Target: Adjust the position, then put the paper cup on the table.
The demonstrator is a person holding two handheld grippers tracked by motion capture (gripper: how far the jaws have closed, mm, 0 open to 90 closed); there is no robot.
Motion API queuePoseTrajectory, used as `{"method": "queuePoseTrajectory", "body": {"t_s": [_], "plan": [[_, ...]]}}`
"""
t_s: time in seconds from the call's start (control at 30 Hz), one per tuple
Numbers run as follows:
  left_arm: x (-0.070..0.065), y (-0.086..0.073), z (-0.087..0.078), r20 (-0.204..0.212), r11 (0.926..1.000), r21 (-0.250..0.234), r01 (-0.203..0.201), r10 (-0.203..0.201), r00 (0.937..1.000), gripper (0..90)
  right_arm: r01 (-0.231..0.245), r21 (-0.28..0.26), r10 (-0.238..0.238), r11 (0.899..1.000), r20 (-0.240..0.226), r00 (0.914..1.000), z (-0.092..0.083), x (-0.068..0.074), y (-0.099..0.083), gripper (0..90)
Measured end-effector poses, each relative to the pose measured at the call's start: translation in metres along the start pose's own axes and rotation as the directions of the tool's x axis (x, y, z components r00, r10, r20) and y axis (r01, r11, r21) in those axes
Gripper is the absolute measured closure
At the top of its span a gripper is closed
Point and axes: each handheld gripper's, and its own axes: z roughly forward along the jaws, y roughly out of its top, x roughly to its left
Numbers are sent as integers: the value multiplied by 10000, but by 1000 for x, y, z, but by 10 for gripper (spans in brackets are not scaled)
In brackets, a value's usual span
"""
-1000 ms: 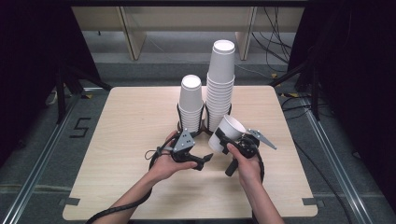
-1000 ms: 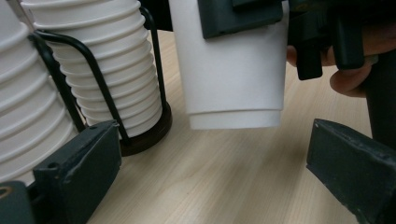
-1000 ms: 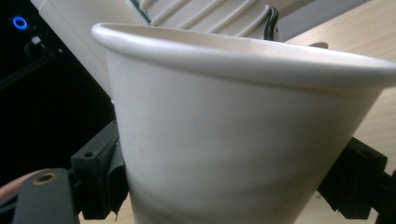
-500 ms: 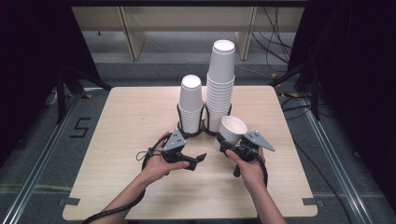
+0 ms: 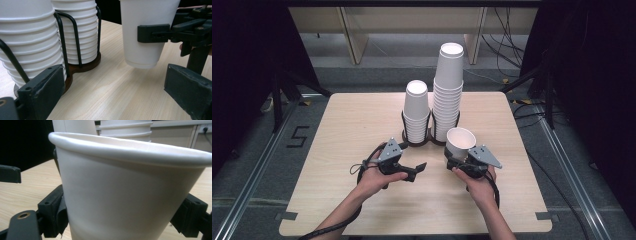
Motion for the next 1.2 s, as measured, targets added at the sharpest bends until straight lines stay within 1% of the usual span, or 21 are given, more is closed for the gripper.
{"method": "queuePoseTrajectory", "body": {"t_s": [0.03,0.07,0.1,0.13,0.2,0.23,0.27,0.37,0.47,0.53,0.57,0.6,0.63,0.7,0.73,0.83,0.93,0.97,1.0,1.17,1.2], "plan": [[0,0,0,-52,10000,37,-79,79,10000,26,384,-59,-382,9992,177,9991,-1,-1,0,161],[-1,-1,-1,-254,9995,169,-256,260,9993,27,335,29,-335,9994,85,9994,-3,-1,0,160],[-1,-1,-2,-316,9992,192,-349,355,9989,27,508,-41,-507,9987,198,9985,-5,-2,0,160],[-1,-1,-2,-392,9992,193,-354,361,9986,27,426,30,-427,9991,227,9988,-6,-1,0,160],[1,-2,-2,-428,9994,47,-347,348,9985,27,494,-18,-494,9988,279,9984,-8,-3,0,160],[1,-3,-4,-566,9993,114,-367,373,9977,28,605,-131,-601,9981,295,9978,-8,-4,1,160],[2,-3,-5,-616,9992,119,-373,380,9974,28,377,-134,-374,9992,260,9990,-8,-4,0,160],[3,-5,-7,-703,9995,18,-315,315,9970,28,641,-65,-638,9979,397,9972,-9,-5,1,160],[4,-6,-10,-796,9996,-45,-269,264,9965,29,628,-35,-626,9980,326,9975,-11,-4,0,160],[5,-8,-11,-852,9995,-49,-299,294,9959,31,949,-57,-947,9955,319,9950,-11,-4,1,160],[5,-9,-11,-892,9994,-54,-347,341,9954,31,980,-17,-979,9952,381,9945,-12,-4,1,160],[5,-10,-11,-924,9994,-72,-353,345,9951,31,1065,10,-1065,9943,275,9939,-12,-4,1,160],[5,-11,-12,-957,9993,-65,-371,363,9947,31,1189,39,-1190,9929,448,9919,-13,-3,1,160],[5,-13,-13,-1047,9992,-88,-380,368,9938,32,1302,-30,-1300,9915,337,9909,-15,-4,1,160],[5,-14,-14,-1072,9993,-101,-365,352,9936,33,1246,-70,-1242,9922,354,9916,-16,-5,0,160],[5,-18,-15,-1169,9991,-204,-359,333,9926,37,1458,32,-1458,9893,597,9875,-21,-7,-1,160],[5,-20,-20,-1298,9987,-144,-490,467,9904,42,1457,-13,-1455,9893,499,9881,-23,-10,-2,160],[5,-21,-22,-1355,9987,-171,-472,445,9898,43,1534,41,-1534,9881,690,9858,-24,-11,-2,160],[5,-22,-24,-1377,9990,-235,-372,337,9899,44,1544,29,-1543,9880,533,9866,-24,-12,-3,160],[5,-29,-33,-1471,9987,-417,-278,214,9889,48,1704,332,-1724,9848,693,9826,-29,-14,-9,159],[4,-30,-35,-1564,9991,-333,-276,221,9875,48,1820,304,-1838,9828,759,9800,-29,-14,-11,159]]}}
